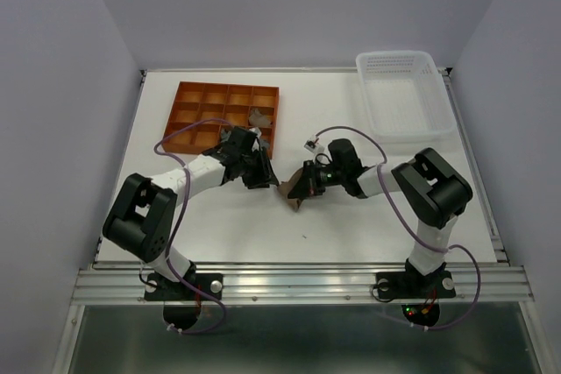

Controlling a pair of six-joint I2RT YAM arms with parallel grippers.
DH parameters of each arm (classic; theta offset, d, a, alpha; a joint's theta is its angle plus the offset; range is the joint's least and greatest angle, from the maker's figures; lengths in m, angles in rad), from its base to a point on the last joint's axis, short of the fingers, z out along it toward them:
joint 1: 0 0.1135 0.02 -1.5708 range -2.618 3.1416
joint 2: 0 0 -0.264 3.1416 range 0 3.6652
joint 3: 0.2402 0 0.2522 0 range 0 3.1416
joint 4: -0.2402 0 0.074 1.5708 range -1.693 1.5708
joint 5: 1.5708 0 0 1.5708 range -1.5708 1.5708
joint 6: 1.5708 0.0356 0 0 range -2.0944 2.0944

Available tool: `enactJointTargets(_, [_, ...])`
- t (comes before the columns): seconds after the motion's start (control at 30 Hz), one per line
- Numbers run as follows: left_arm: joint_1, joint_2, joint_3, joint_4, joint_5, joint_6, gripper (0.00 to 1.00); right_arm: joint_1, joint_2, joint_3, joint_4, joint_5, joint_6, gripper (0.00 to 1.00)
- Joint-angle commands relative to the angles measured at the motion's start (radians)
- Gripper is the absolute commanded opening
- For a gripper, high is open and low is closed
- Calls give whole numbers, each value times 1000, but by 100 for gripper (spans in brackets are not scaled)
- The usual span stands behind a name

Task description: Roll the socks

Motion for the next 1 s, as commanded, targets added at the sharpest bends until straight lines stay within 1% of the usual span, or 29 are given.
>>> enactJointTargets(0.0, [-25, 8, 16, 41, 24, 7, 46, -40, 28, -5, 104, -56, 50, 1])
enactJointTargets(0.1, [-39, 29, 24, 44, 28, 12, 46, -50, 50, -16, 152, -89, 90, 1])
enactJointTargets(0.2, [-51, 49, 22, 44, 36, 10, 46, -78, 85, -36, 247, -117, 141, 1])
enactJointTargets(0.27, [-57, 57, 27, 48, 36, 6, 45, -101, 106, -45, 273, -134, 168, 1])
enactJointTargets(0.4, [-62, 87, 54, 62, 39, -3, 46, -101, 117, -56, 310, -157, 187, 1])
enactJointTargets(0.7, [-66, 132, 96, 75, 56, -9, 45, -101, 114, -57, 313, -158, 181, 1])
enactJointTargets(0.97, [-71, 196, 119, 117, 82, -28, 45, -101, 113, -54, 313, -165, 167, 1])
